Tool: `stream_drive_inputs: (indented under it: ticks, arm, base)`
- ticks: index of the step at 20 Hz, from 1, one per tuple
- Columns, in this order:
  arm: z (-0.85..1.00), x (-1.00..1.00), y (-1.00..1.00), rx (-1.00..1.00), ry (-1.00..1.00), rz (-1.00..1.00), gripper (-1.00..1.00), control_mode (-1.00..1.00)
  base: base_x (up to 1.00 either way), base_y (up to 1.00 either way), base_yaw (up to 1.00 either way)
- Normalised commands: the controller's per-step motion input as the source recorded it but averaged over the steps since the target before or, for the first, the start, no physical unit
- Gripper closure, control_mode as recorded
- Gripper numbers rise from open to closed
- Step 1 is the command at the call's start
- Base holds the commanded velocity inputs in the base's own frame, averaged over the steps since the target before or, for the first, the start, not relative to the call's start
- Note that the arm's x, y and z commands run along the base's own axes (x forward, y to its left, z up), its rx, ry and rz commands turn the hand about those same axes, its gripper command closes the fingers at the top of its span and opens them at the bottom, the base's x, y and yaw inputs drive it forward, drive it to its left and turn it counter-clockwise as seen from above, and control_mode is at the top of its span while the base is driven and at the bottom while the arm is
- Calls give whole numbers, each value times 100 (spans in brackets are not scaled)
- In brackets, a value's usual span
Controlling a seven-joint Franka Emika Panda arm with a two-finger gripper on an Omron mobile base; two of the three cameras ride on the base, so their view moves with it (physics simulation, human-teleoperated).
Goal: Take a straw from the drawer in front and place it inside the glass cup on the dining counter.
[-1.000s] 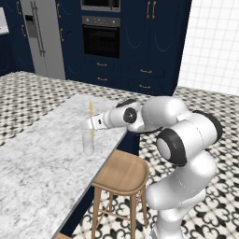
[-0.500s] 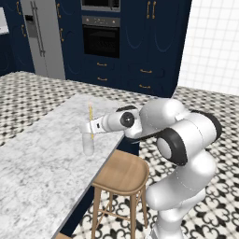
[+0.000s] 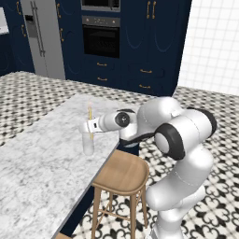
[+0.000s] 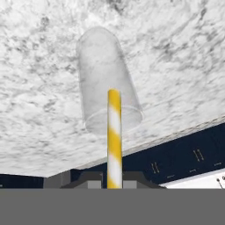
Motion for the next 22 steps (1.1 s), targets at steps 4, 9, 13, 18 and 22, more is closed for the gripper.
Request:
stream_drive_inputs:
  ticks: [4, 9, 13, 18, 22]
  arm:
    - [-4, 28, 6, 1, 0, -3, 100, -100]
    - [-42, 6, 24, -4, -1, -2, 100, -100]
    - [-8, -29, -11, 4, -10, -1, 100, -100]
    - [20, -61, -55, 24, -15, -4, 100, -100]
    - [0, -44, -34, 12, -10, -4, 100, -100]
  base:
    - [0, 0, 0]
    - [0, 0, 0]
    - [0, 0, 0]
    - [0, 0, 0]
    - [0, 0, 0]
